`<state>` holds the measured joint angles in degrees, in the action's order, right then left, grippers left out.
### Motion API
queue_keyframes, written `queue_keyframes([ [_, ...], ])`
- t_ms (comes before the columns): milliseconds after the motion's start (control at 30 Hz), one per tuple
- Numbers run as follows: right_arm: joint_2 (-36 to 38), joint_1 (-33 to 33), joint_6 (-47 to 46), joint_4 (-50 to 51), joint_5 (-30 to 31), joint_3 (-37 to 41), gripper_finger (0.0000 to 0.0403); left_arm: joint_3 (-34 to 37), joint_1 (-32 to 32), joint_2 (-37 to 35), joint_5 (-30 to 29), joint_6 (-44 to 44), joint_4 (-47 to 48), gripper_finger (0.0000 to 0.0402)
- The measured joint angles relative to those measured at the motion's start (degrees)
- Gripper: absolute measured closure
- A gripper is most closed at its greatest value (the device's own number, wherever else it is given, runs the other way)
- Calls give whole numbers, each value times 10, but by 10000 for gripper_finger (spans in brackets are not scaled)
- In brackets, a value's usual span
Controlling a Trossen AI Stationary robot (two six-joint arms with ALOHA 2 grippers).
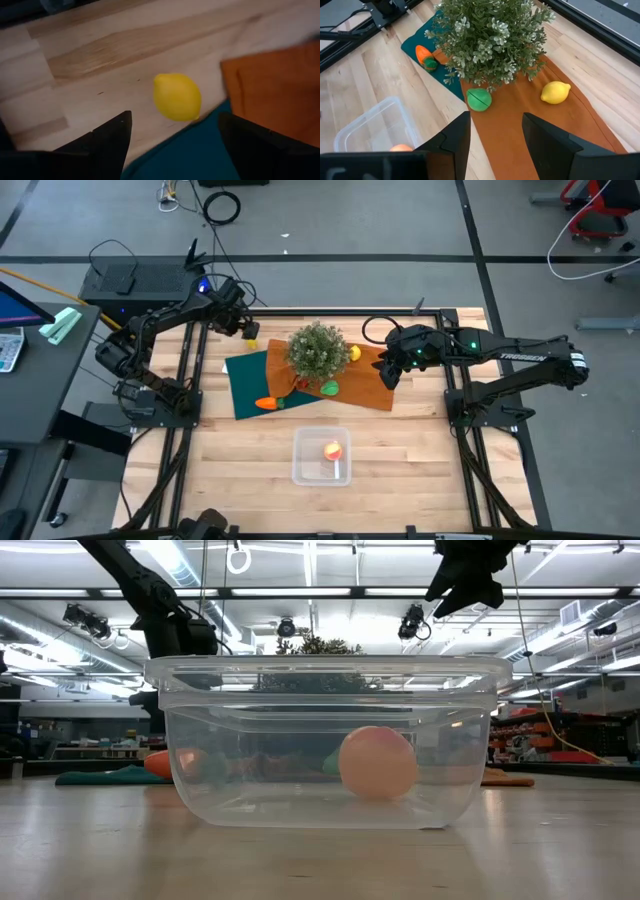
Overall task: Pick and placing Produce into tupperware
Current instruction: Put the left lemon into the transparent bin
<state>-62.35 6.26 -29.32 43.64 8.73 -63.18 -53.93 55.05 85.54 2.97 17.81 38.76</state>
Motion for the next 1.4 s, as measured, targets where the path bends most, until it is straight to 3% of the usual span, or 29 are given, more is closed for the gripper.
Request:
queue_keyframes([
  [200, 0, 0, 6, 0, 0, 0, 257, 0, -21, 0, 19, 77, -30, 61],
  [367, 0, 0, 14, 0, 0, 0, 257, 0, -47, 34, 1, 136, -79, 40],
  [567, 0, 0, 20, 0, -13, 0, 257, 0, -60, 114, -30, 177, -141, 41],
  [767, 0, 0, 21, 0, -19, 0, 257, -2, -67, 161, -11, 208, -172, 54],
  [933, 0, 0, 24, 0, -19, 0, 257, -2, -79, 168, -26, 192, -174, 94],
  [1100, 0, 0, 26, 0, -19, 0, 257, -7, -79, 170, -25, 164, -176, 195],
  [1400, 0, 0, 26, 0, -19, 0, 257, -23, -80, 174, -10, 125, -183, 198],
])
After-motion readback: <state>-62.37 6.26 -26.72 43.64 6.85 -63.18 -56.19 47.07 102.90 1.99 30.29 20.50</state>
